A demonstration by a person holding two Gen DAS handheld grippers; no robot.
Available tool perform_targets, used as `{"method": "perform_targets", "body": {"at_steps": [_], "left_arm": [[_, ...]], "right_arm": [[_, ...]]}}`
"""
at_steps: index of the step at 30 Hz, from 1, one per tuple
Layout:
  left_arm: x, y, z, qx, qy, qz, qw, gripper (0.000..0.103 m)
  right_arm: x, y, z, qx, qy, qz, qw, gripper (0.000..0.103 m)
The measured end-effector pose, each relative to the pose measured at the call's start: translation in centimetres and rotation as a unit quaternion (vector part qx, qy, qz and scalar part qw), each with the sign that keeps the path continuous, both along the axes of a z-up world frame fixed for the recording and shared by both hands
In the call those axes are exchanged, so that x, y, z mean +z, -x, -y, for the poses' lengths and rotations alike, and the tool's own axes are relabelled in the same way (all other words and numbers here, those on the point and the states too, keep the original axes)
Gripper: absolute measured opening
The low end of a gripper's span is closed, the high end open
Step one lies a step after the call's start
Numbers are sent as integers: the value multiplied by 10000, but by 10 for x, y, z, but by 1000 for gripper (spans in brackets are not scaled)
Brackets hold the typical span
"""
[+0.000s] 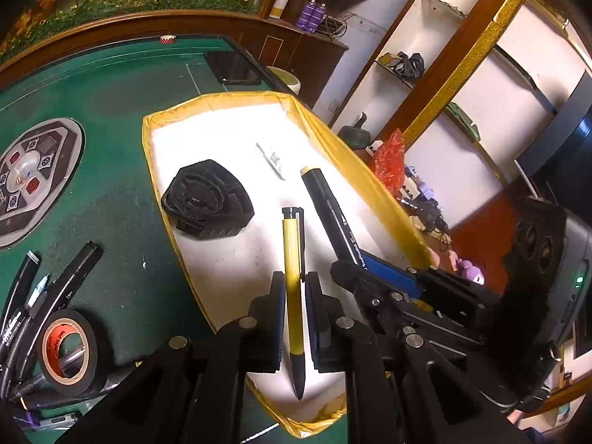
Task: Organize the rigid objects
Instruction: 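Carry the black marker and yellow pencil over the tray with both tools, then open both tools to drop the marker and pencil into the tray, then grasp a white bottle with the left tool while the right tool approaches the black tape roll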
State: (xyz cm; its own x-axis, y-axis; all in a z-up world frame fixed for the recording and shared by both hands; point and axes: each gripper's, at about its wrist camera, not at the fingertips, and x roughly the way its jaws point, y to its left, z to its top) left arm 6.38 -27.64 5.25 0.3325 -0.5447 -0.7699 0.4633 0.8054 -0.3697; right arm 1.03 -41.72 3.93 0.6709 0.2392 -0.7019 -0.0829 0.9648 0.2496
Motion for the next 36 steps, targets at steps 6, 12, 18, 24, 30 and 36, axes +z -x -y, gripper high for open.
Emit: {"method": "perform_targets", "body": {"at_steps": [6, 12, 18, 24, 30, 36], "left_arm": [[-12, -1, 3, 42, -127, -100, 9999, 9], [-15, 1, 0, -1, -113, -155, 9998, 9], [-7, 11, -5, -73, -57, -25, 10000, 9], [10, 31, -27, -15, 26, 301, 9995, 9], [26, 54, -74, 222, 202, 561, 9980, 10], [24, 74, -147, 687, 167, 726, 9948, 10]], "right_arm": [[-6, -5, -6, 58, 232, -195, 9995, 14], [-6, -4, -7, 33, 246, -247, 9994, 15], [0, 5, -7, 8, 121, -166, 9998, 18], [19, 27, -16, 91, -149, 192, 9997, 29], [32, 35, -42, 388, -239, 281, 9986, 29], [23, 30, -90, 1021, -373, 24, 9941, 30]]}}
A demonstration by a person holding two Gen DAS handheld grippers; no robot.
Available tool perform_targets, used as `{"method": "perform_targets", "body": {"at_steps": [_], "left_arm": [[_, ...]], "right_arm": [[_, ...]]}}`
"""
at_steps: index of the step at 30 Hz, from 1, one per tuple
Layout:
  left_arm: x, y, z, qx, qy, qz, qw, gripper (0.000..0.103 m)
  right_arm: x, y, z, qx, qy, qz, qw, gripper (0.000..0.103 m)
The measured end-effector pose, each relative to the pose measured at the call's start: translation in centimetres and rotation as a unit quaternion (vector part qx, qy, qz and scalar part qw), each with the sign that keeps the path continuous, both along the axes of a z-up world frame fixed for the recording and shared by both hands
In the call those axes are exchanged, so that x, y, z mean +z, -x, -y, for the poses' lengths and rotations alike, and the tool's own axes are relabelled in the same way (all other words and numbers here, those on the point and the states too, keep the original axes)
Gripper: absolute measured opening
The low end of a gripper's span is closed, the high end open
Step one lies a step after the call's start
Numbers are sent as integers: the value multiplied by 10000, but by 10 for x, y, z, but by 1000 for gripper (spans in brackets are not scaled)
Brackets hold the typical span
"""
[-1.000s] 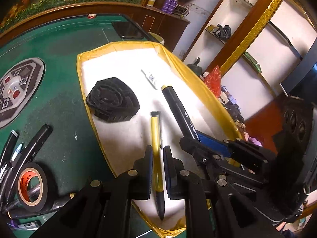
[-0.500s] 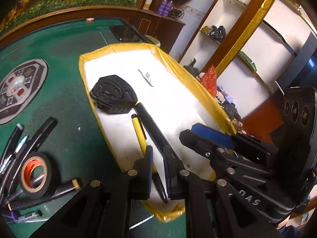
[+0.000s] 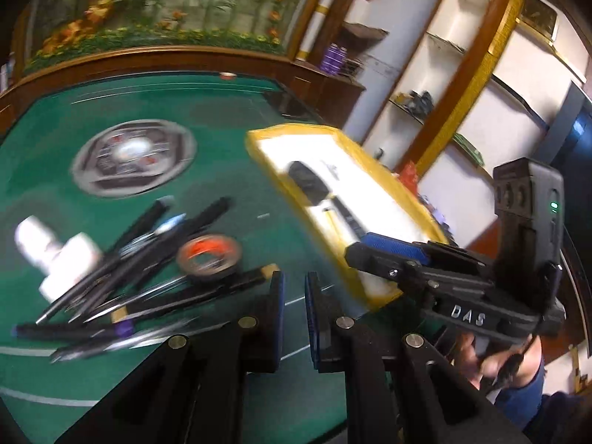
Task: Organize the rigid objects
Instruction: 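Grasp a white bottle with the left tool while the right tool approaches the black tape roll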
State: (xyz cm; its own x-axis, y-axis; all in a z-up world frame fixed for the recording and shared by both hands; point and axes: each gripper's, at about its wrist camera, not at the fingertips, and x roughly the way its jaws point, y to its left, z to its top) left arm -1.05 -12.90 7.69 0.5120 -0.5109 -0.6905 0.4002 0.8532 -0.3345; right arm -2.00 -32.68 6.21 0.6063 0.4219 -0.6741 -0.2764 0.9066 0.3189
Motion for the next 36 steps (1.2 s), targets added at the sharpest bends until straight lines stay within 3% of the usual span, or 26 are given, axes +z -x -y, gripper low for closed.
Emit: {"method": "perform_targets", "body": {"at_steps": [5, 11, 14, 17, 19, 22, 25, 27, 29, 31, 36], "left_arm": [[-20, 14, -76, 753, 5, -56, 9971, 10], [-41, 25, -120, 1200, 70, -174, 9926, 10], [-45, 28, -125, 1229, 65, -187, 9922, 10], [-47, 31, -127, 1223, 95, -194, 9923, 10], [-49, 31, -129, 1221, 111, -219, 9922, 10], [-51, 30, -130, 1211, 116, -249, 9923, 10], [-51, 32, -130, 1210, 59, -246, 9923, 10], [-50, 33, -131, 1220, 41, -228, 9923, 15], [-48, 34, -132, 1257, 30, -198, 9919, 32], [-46, 35, -135, 1325, 13, -140, 9911, 37], [-42, 36, -139, 1433, -46, -135, 9896, 37]], "right_arm": [[-19, -16, -40, 425, 11, -374, 9984, 30], [-32, -52, -61, 260, 208, -599, 9976, 30], [-35, -58, -66, 123, 273, -589, 9978, 31], [-35, -53, -70, 257, 321, -594, 9974, 42], [-37, -45, -77, 391, 496, -583, 9963, 42], [-35, -38, -81, 673, 241, -737, 9947, 43], [-24, -36, -86, 555, 627, -348, 9959, 49], [-20, -41, -88, 429, 917, -157, 9947, 68], [-21, -47, -93, 489, 979, -98, 9939, 74], [-27, -53, -100, 599, 1055, -201, 9924, 74], [-43, -70, -118, 575, 1403, -224, 9882, 70]]}}
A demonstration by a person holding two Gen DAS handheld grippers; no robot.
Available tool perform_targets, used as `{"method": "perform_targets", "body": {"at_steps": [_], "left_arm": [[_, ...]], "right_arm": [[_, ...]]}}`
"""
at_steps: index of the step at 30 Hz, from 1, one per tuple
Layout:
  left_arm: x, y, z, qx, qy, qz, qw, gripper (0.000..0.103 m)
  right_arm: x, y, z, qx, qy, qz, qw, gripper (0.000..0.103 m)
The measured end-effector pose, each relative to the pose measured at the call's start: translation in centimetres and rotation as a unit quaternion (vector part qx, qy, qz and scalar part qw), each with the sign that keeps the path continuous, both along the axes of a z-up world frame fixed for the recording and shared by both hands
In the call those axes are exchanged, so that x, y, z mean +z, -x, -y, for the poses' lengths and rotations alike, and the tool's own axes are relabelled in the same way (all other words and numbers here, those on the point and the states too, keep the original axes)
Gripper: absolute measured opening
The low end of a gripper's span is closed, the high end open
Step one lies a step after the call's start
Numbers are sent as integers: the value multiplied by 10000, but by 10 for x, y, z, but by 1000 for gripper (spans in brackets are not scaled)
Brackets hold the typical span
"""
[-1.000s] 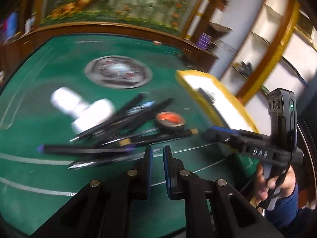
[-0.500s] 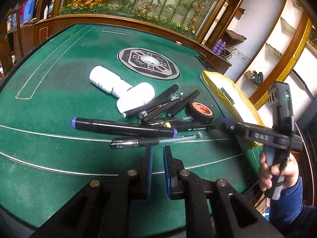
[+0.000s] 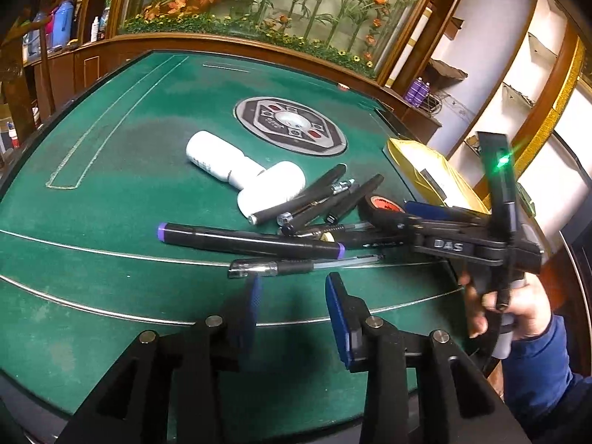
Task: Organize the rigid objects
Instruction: 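Grasp a white bottle with the left tool while the right tool approaches the black tape roll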
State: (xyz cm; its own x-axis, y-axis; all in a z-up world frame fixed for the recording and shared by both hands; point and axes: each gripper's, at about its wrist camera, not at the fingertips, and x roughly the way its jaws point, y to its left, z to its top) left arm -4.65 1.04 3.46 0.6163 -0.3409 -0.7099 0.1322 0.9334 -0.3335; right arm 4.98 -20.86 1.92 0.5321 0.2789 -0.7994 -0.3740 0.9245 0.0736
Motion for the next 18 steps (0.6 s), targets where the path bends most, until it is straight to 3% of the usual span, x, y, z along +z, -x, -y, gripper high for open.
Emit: {"method": "perform_targets", "body": {"at_steps": [1, 3, 7, 10, 15, 18], "left_arm": [[1, -1, 0, 29, -35, -15, 10000, 37], [4, -4, -1, 84, -116, -42, 9999, 38], [15, -23, -14, 343, 11, -144, 9993, 41], [22, -53, -28, 772, 256, -455, 9956, 41], [12, -111, -46, 1340, 839, -1044, 9819, 41], [-1, -136, -52, 1703, 976, -1330, 9715, 41]], "right_arm": [[-4, -4, 0, -15, -54, -87, 9999, 63], [-6, -7, 2, -81, -267, -210, 9994, 61], [-2, -2, 10, -213, -638, 120, 9977, 61], [0, 0, 21, -349, -1044, 393, 9931, 61], [8, 4, 32, -323, -1457, 561, 9872, 61], [11, 6, 32, -234, -1558, 586, 9858, 61]]}}
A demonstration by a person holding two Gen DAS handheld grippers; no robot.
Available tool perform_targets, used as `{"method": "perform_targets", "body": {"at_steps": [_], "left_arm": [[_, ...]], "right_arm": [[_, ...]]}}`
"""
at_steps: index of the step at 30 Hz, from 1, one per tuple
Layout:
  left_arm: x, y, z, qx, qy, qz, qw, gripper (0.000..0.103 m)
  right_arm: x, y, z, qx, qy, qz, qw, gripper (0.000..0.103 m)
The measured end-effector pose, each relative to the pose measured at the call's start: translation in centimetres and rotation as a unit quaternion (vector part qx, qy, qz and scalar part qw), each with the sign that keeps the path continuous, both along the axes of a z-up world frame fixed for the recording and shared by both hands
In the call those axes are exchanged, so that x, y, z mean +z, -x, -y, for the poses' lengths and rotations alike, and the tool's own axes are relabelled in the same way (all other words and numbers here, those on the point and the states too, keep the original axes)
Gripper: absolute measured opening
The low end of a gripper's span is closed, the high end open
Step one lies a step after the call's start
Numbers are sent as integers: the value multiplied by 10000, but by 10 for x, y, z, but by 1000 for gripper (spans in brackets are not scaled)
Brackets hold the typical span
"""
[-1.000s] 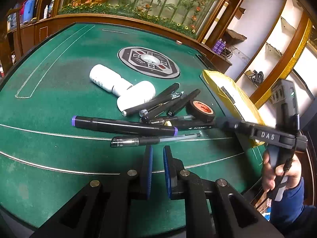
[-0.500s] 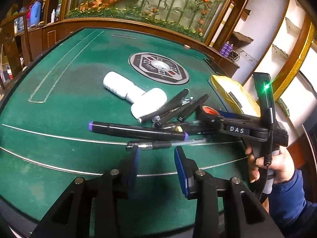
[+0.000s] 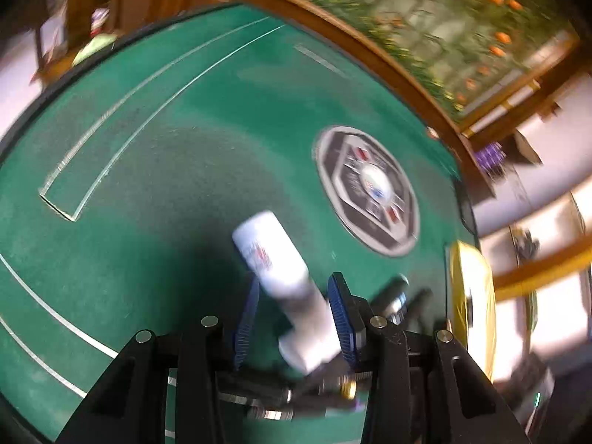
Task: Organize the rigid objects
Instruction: 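Grasp a white bottle with the left tool while the right tool approaches the black tape roll, then grasp the black tape roll with the right tool while the left tool lifts the bottle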
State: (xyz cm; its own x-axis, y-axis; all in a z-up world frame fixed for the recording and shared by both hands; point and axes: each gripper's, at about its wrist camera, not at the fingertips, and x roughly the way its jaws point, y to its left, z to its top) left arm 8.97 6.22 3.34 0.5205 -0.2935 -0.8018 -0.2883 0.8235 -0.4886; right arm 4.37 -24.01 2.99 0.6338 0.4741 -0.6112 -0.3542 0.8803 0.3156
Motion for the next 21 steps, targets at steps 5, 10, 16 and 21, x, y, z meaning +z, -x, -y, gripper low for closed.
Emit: {"method": "perform_targets", "body": {"at_steps": [5, 10, 16, 21], "left_arm": [[-17, -20, 7, 193, -133, -329, 9992, 41], [-22, -35, 12, 149, -479, -362, 9981, 37], [-16, -24, 16, 18, -818, -101, 9966, 36], [5, 3, 14, -17, -740, 453, 9962, 36]], "right_arm": [[1, 1, -1, 122, -88, -13, 9999, 61], [2, 3, -3, 188, -132, 1, 9997, 61], [3, 4, -1, 233, -183, 38, 9996, 61], [5, 5, -1, 313, -259, 81, 9991, 62]]}}
